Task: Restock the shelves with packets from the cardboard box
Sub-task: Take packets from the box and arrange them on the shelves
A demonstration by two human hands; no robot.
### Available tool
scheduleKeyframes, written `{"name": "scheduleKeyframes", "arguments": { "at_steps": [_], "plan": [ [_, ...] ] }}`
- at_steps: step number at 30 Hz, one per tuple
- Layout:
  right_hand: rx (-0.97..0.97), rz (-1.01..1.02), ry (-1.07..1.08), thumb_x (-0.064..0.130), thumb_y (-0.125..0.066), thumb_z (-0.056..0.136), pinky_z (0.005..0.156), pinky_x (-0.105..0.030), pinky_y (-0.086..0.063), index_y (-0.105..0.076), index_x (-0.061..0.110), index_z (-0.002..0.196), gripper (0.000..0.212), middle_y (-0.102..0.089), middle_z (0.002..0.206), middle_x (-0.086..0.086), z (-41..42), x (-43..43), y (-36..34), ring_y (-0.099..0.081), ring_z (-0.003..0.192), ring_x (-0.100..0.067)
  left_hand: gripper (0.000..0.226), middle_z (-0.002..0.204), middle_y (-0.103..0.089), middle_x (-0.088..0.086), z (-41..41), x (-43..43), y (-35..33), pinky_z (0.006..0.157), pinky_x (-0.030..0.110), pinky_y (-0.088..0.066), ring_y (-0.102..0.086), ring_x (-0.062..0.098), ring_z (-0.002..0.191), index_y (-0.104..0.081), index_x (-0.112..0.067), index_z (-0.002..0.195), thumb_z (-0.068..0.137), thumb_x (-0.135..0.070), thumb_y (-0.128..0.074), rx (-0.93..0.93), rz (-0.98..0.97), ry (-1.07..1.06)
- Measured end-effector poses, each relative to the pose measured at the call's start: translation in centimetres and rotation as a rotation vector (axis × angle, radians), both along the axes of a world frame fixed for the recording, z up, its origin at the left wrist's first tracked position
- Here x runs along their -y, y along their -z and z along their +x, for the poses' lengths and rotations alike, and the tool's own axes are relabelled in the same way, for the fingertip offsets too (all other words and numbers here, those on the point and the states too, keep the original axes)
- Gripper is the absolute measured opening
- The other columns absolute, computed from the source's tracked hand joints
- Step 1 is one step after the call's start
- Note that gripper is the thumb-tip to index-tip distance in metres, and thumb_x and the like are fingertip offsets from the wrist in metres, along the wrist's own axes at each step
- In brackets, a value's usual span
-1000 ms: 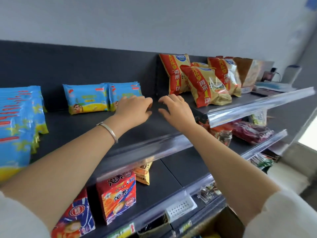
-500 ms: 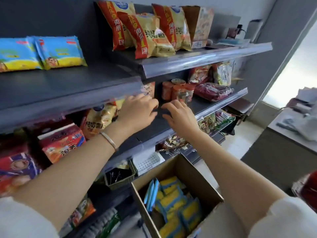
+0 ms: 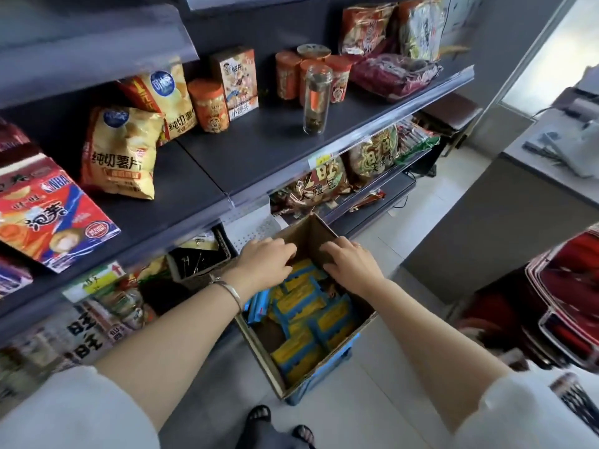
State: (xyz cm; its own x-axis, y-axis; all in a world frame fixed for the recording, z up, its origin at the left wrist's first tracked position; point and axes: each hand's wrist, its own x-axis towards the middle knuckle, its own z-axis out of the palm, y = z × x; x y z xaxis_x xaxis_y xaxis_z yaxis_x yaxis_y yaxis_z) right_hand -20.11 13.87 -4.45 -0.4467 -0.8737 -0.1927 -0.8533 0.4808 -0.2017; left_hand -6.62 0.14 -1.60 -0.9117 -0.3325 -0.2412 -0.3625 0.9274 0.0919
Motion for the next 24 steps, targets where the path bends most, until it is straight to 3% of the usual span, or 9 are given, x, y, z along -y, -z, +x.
{"name": "scheduleKeyframes", "arguments": {
  "at_steps": [9, 13, 19, 24],
  "plan": [
    [0.116, 0.356, -0.018, 0.029, -0.048, 0.094, 0.086, -0.041, -0.043, -0.046, 0.025, 0.133, 0.039, -0.046, 0.127, -0.007, -0.5, -0.4, 7.2, -0.045, 0.118, -0.033, 0.025, 0.117, -0.053, 0.002, -0.5, 1.4, 8.0, 0.092, 0.039, -0.037, -0.047, 0.025, 0.113, -0.052, -0.024, 0.117, 0.094, -0.031, -0.047, 0.216, 0.120, 0.049],
    [0.166, 0.518, -0.038, 0.020, -0.043, 0.095, 0.098, -0.043, -0.044, -0.043, 0.024, 0.138, 0.043, -0.043, 0.140, -0.007, -0.6, -0.5, 10.2, -0.042, 0.124, -0.034, 0.031, 0.125, -0.047, 0.003, -0.7, 2.3, 10.6, 0.096, 0.040, -0.036, -0.042, 0.025, 0.120, -0.048, -0.024, 0.125, 0.095, -0.027, -0.046, 0.307, 0.122, 0.077],
    [0.293, 0.795, 0.052, 0.046, -0.038, 0.097, 0.100, -0.045, -0.043, -0.039, 0.031, 0.141, 0.046, -0.045, 0.139, -0.008, 0.2, 0.6, 12.9, -0.047, 0.123, -0.031, 0.037, 0.130, -0.040, 0.004, -0.5, 3.4, 13.2, 0.095, 0.041, -0.038, -0.038, 0.028, 0.120, -0.046, -0.026, 0.129, 0.094, -0.015, -0.048, 0.343, 0.123, 0.066],
    [0.405, 0.756, 0.117, 0.049, -0.036, 0.098, 0.098, -0.041, -0.042, -0.037, 0.022, 0.141, 0.051, -0.042, 0.142, -0.010, 0.2, 0.8, 12.9, -0.045, 0.125, -0.030, 0.035, 0.124, -0.041, 0.004, -1.0, 3.4, 14.0, 0.088, 0.041, -0.041, -0.042, 0.030, 0.111, -0.047, -0.022, 0.124, 0.093, -0.007, -0.046, 0.304, 0.134, 0.033]
  ]
}}
